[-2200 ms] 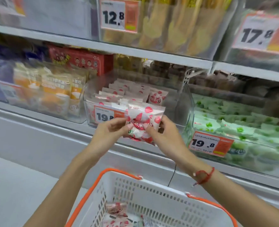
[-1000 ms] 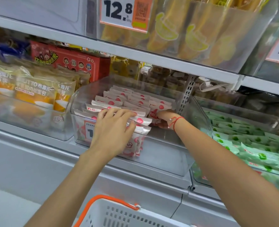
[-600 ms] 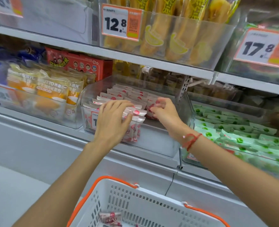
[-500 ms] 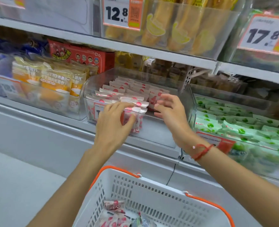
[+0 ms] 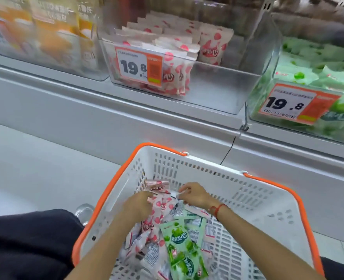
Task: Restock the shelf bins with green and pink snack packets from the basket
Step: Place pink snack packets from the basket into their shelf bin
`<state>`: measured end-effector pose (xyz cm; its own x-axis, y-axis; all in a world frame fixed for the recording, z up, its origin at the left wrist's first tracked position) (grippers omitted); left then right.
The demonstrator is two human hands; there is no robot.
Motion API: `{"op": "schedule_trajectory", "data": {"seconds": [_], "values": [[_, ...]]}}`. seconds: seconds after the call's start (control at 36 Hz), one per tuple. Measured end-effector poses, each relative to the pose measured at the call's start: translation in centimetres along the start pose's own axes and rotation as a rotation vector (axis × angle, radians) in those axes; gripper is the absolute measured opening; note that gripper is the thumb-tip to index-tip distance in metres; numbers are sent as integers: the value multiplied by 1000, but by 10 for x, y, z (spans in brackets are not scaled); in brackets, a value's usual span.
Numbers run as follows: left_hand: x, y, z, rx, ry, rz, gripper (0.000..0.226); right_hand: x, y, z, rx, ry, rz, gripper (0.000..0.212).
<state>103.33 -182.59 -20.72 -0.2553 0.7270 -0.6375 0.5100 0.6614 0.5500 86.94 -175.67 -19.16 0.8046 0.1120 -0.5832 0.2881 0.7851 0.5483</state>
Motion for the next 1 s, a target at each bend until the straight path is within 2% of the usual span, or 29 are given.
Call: {"op": "schedule_trajectory", "data": {"seconds": [0.11,0.19,0.25,0.33,0.39,0.44,0.5,0.56,0.61,0.69,0.75,0.86,1.0], "values": [[49,2,25,-87,-142,230,43,59,-15,-14,27,30,109,30],[70,5,30,-85,-64,352,48,99,-21,-16,19,131,173,46],[76,-1,39,-74,-12,389,52,113,-25,-18,27,197,144,43],[68,-5,45,-83,70,343,51,114,-26,-18,23,212,102,30],[56,-10,46,-103,200,228,49,107,-21,-13,-3,216,139,12],[40,-14,47,-111,355,53,44,89,-17,-6,-43,188,127,26],[28,-11,36,-104,443,2,51,62,-7,5,-84,121,93,25],[18,-4,12,-68,510,77,51,31,4,15,-94,3,79,22],[6,6,-18,1,550,233,36,1,15,24,-93,-106,81,26],[-18,18,-53,91,678,381,37,-44,33,42,-120,-160,4,27],[-45,24,-75,193,715,311,34,-75,49,57,-147,-171,-94,23],[-106,43,-122,434,719,28,20,-121,88,101,-285,-59,-292,16],[-173,94,-190,766,836,-197,17,-175,144,164,-452,-41,-631,28]]}}
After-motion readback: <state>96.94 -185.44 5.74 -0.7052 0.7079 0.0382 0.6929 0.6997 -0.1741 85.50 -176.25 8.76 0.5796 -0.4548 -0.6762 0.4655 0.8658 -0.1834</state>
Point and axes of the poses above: each hand's wrist, its own y-axis away from the middle knuckle, its own x-axis out of the palm, z = x × y, the point moved 8 cm from there along -y, towards the middle knuckle, and after that the axes turned 8 degrees about y, right-handed, at the moved point
